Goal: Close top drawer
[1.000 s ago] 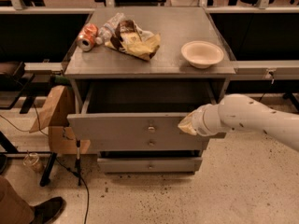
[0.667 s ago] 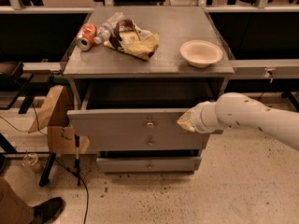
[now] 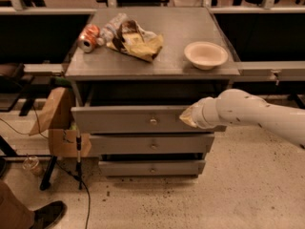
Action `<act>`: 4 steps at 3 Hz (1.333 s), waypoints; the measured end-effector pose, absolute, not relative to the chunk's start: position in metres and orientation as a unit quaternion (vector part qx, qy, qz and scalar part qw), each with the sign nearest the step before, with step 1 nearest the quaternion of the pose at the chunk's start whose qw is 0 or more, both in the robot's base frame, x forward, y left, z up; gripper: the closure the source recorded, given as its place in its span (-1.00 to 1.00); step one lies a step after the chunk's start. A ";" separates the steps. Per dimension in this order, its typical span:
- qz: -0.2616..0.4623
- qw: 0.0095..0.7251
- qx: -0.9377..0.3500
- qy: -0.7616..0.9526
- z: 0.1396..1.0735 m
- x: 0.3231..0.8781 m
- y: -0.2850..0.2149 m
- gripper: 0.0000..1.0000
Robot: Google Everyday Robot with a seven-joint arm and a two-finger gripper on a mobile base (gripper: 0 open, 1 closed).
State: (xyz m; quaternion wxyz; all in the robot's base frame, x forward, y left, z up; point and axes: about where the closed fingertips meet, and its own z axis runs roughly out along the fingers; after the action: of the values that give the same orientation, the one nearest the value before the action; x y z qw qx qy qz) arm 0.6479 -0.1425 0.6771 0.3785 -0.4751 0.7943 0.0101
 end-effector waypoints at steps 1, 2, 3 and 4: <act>0.001 0.386 -0.473 0.792 0.682 0.666 -0.141 1.00; -0.009 0.392 -0.466 0.793 0.678 0.685 -0.143 1.00; -0.018 0.400 -0.463 0.791 0.682 0.704 -0.140 1.00; -0.021 0.405 -0.460 0.790 0.684 0.713 -0.139 1.00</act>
Offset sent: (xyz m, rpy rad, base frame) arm 0.1842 0.0144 0.0400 -0.0454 -0.1980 -0.0923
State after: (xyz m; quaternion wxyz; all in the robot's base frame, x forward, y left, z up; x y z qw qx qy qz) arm 0.7133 -0.1389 0.6842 0.4053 -0.4595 0.7900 -0.0206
